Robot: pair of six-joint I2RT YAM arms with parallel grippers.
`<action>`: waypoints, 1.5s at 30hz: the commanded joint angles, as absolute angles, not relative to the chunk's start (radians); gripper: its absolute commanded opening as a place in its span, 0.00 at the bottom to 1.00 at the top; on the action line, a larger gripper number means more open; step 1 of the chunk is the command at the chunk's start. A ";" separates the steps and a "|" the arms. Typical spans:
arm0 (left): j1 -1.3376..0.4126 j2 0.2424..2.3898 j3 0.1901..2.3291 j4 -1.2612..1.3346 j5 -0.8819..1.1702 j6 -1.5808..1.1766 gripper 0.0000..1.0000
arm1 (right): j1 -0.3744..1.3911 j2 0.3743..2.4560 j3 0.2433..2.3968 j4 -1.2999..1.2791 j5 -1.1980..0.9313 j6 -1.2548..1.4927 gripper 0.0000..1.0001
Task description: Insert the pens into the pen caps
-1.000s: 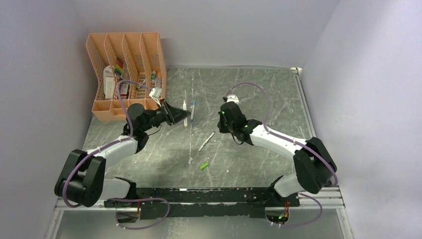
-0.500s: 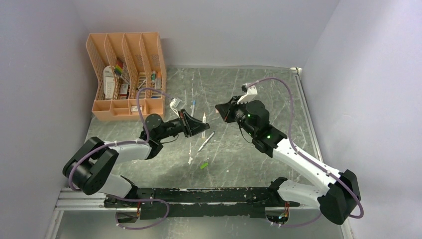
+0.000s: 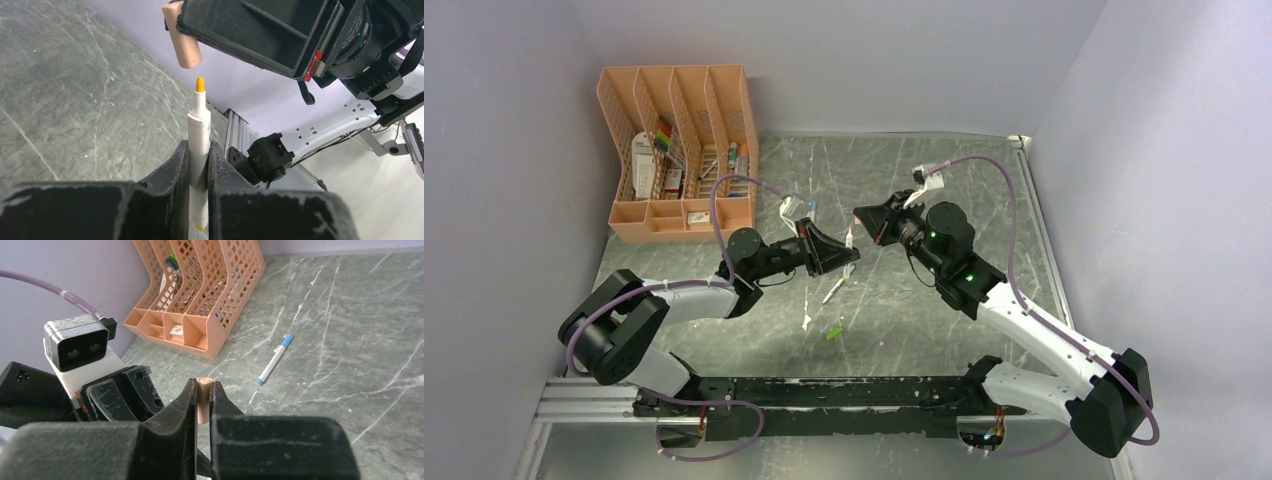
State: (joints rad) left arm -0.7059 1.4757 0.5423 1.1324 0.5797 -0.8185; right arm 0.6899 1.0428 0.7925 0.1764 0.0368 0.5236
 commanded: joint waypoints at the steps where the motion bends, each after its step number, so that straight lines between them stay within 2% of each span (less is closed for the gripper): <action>1: -0.717 1.488 0.587 1.148 0.577 -0.784 0.07 | 0.687 1.010 0.786 0.217 0.016 0.509 0.00; 29: -0.727 1.523 0.621 1.161 0.547 -0.816 0.07 | 0.687 0.997 0.735 0.222 -0.040 0.511 0.00; 36: -0.726 1.532 0.654 1.293 0.552 -0.883 0.07 | 0.688 0.946 0.660 0.299 -0.084 0.534 0.00; 45: -0.726 1.536 0.689 1.519 0.738 -0.904 0.07 | 0.688 0.916 0.660 0.306 -0.123 0.538 0.00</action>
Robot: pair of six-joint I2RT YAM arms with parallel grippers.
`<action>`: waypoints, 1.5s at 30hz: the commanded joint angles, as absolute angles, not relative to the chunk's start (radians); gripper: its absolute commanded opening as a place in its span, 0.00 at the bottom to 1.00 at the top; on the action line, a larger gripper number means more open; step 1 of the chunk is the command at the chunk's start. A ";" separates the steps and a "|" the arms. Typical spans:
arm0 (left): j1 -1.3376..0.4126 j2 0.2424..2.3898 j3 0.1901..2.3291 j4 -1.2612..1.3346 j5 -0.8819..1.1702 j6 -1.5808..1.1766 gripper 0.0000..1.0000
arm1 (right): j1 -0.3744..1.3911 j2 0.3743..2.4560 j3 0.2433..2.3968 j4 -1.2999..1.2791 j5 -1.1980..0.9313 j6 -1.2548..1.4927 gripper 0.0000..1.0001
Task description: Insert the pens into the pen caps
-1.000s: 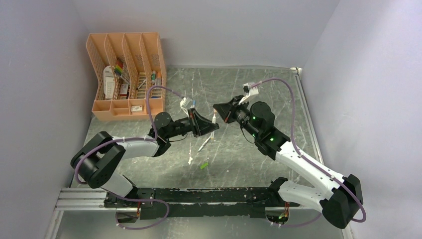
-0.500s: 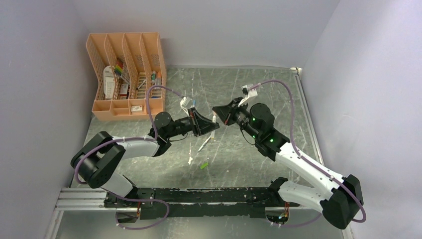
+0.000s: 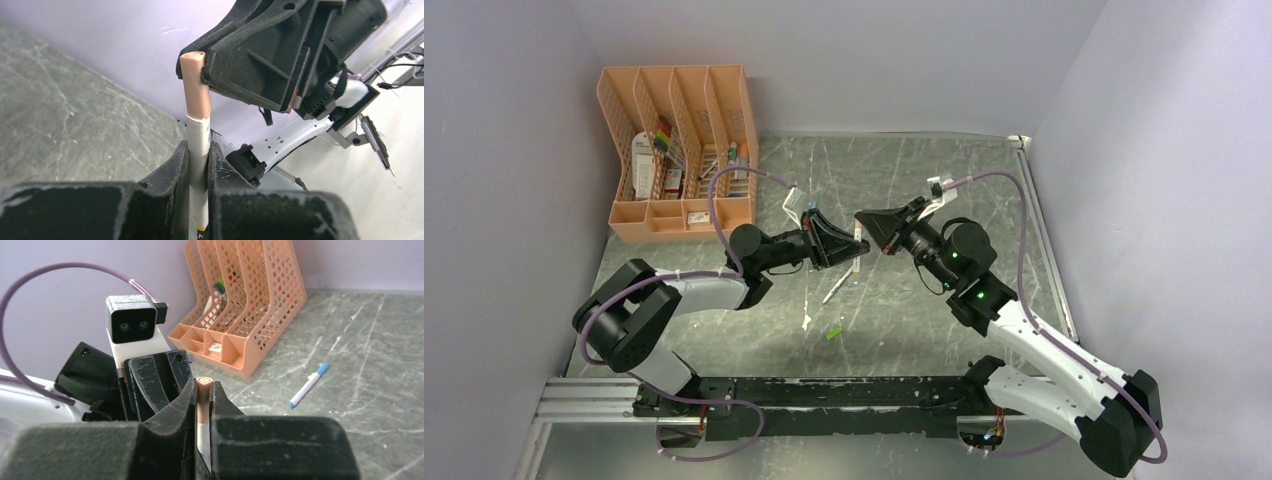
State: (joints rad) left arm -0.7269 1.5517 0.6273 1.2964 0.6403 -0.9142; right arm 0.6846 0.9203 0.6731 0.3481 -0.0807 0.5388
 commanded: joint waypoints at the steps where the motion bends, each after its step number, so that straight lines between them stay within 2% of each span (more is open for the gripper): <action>1: -0.727 1.529 0.692 1.507 0.752 -0.885 0.07 | 0.687 0.911 0.661 0.307 -0.127 0.541 0.00; 5: -0.726 1.505 0.718 1.403 0.819 -0.777 0.07 | 0.688 0.894 0.687 0.309 -0.138 0.530 0.04; 11: -0.726 1.490 0.749 1.276 0.862 -0.700 0.07 | 0.688 0.880 0.731 0.310 -0.143 0.512 0.22; 18: -0.726 1.502 0.751 1.239 0.856 -0.679 0.07 | 0.689 0.857 0.777 0.265 -0.150 0.466 0.33; 25: -0.726 1.534 0.760 1.270 0.856 -0.699 0.07 | 0.689 0.830 0.776 0.251 -0.148 0.460 0.30; 36: -0.727 1.580 0.788 1.336 0.933 -0.754 0.07 | 0.689 0.874 0.817 0.236 -0.190 0.444 0.45; 45: -0.726 1.581 0.807 1.367 0.963 -0.787 0.07 | 0.689 0.896 0.815 0.248 -0.215 0.453 0.36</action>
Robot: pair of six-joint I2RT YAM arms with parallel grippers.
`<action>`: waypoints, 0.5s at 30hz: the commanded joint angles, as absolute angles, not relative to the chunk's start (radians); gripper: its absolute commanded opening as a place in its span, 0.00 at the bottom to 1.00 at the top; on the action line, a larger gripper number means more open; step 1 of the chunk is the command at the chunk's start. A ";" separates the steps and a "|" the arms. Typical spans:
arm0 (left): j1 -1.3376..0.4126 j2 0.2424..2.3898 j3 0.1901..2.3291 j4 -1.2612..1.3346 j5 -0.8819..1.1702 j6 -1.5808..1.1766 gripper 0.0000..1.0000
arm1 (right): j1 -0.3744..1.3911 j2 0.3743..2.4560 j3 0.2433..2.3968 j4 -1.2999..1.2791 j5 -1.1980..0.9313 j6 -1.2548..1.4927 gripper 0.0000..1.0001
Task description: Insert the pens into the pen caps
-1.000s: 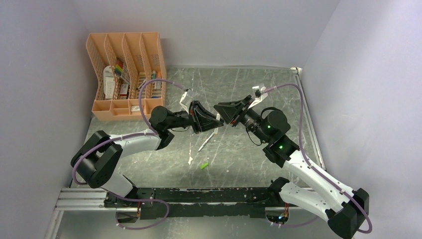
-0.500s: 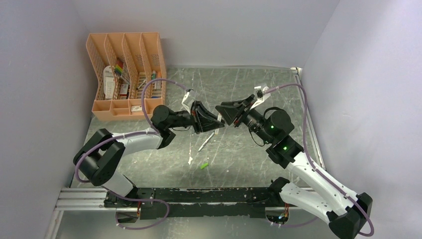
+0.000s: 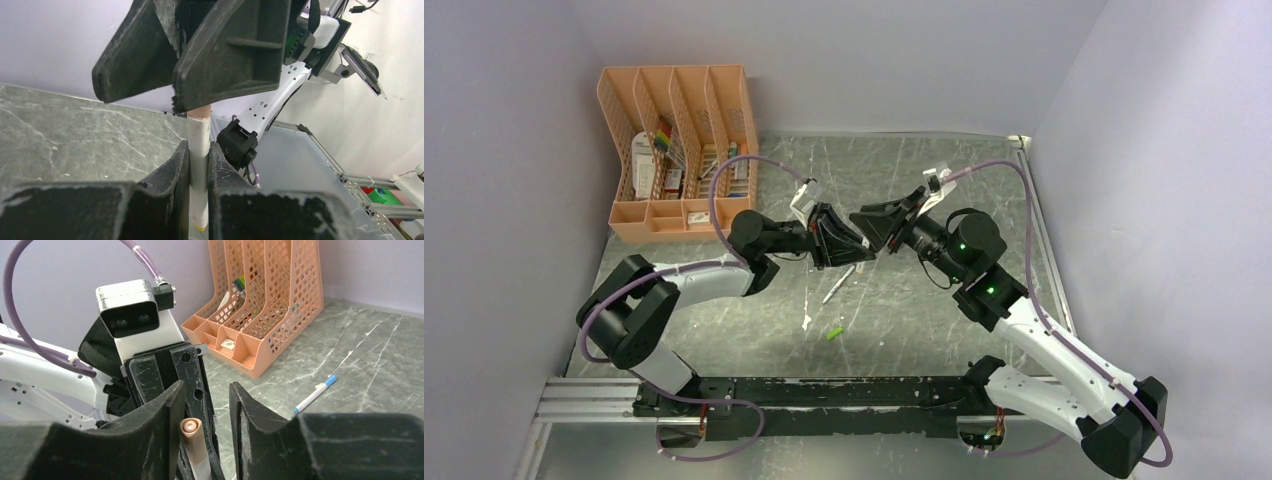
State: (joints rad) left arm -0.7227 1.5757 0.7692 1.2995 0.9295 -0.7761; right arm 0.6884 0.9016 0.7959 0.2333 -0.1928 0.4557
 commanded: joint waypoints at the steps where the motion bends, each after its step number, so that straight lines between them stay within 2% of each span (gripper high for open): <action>1: -0.726 1.583 0.809 1.369 0.965 -0.788 0.07 | 0.689 0.897 0.815 0.247 -0.216 0.454 0.33; 8: -0.727 1.596 0.808 1.387 0.966 -0.801 0.07 | 0.690 0.896 0.811 0.243 -0.218 0.456 0.00; 15: -0.724 1.573 0.832 1.361 0.932 -0.791 0.07 | 0.690 0.894 0.784 0.252 -0.227 0.471 0.00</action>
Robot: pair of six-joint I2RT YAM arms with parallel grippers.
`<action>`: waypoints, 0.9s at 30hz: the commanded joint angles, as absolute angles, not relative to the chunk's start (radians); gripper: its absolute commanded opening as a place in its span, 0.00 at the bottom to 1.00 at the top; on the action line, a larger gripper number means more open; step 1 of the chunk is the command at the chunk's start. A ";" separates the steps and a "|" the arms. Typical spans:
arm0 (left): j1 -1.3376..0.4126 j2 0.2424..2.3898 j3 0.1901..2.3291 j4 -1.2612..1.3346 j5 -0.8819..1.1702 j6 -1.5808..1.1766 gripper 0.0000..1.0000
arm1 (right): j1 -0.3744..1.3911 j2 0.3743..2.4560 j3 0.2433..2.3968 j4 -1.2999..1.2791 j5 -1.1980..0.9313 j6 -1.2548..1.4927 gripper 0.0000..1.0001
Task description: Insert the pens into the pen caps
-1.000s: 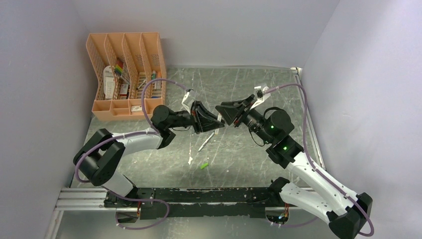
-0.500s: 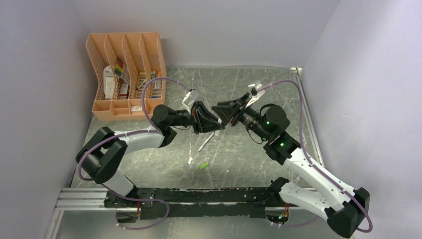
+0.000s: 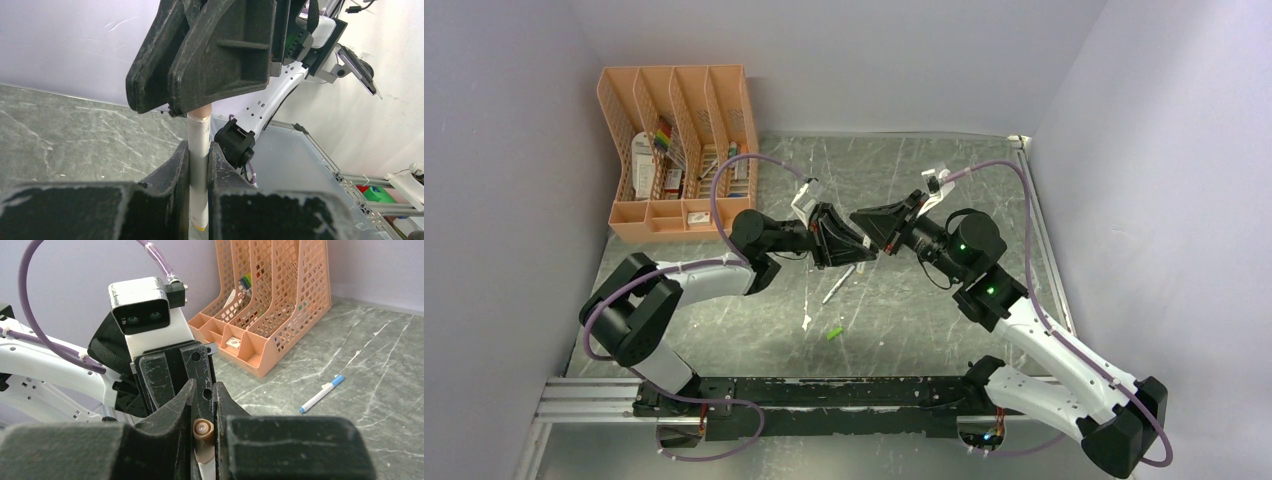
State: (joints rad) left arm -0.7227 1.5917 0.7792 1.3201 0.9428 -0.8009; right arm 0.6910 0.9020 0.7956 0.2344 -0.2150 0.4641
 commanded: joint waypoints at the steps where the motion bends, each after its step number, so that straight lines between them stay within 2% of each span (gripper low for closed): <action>1: -0.725 1.570 0.844 1.348 0.925 -0.791 0.07 | 0.689 0.894 0.784 0.248 -0.231 0.472 0.00; 14: -0.675 1.550 0.985 1.133 0.853 -0.727 0.07 | 0.697 0.921 0.819 0.025 -0.243 0.450 0.00; 23: -0.602 1.607 1.025 1.303 0.934 -0.888 0.07 | 0.712 0.935 0.823 -0.114 -0.279 0.431 0.00; 27: -0.586 1.602 1.029 1.292 0.921 -0.875 0.07 | 0.715 0.942 0.818 -0.128 -0.309 0.450 0.00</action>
